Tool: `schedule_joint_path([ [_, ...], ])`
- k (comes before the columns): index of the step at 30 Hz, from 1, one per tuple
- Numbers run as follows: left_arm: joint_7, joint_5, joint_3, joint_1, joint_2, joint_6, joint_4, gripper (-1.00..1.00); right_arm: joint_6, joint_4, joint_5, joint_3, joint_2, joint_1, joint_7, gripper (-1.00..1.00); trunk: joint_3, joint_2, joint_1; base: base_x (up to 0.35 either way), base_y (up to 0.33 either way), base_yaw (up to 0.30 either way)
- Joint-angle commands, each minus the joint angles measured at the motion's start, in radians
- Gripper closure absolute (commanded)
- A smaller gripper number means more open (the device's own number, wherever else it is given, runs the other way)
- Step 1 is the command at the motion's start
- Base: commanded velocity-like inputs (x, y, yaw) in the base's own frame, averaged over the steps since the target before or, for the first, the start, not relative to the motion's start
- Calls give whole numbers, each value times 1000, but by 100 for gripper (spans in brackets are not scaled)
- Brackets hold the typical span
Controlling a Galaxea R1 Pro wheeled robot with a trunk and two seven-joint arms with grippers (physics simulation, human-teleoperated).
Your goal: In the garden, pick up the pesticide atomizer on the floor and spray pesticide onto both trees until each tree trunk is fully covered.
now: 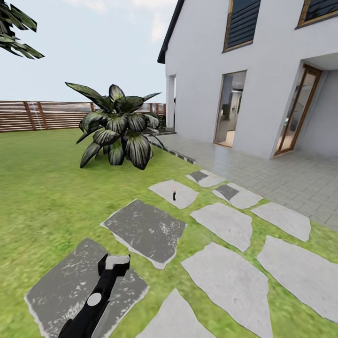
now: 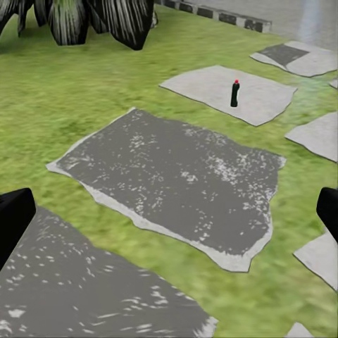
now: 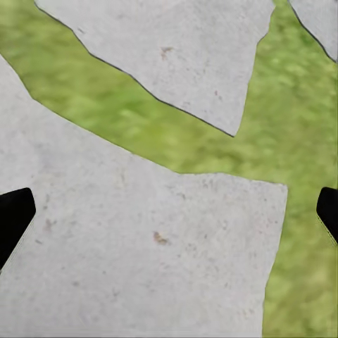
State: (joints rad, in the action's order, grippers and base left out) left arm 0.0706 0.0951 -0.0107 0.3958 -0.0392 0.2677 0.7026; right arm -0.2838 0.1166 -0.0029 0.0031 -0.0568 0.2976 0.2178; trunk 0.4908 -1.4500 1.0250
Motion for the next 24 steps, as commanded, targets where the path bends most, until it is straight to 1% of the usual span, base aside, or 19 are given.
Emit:
schedule_joint_path([
  [1,0,0,0,0,0,0,0,-100,0,0,0,0,0,0,0,-100,0,0,0,350,-33,0],
  [20,0,0,0,0,1,1,0,-100,0,0,0,0,0,0,0,-100,0,0,0,350,-4,0],
  [24,0,0,0,0,1,1,0,-100,0,0,0,0,0,0,0,-100,0,0,0,350,61,0],
])
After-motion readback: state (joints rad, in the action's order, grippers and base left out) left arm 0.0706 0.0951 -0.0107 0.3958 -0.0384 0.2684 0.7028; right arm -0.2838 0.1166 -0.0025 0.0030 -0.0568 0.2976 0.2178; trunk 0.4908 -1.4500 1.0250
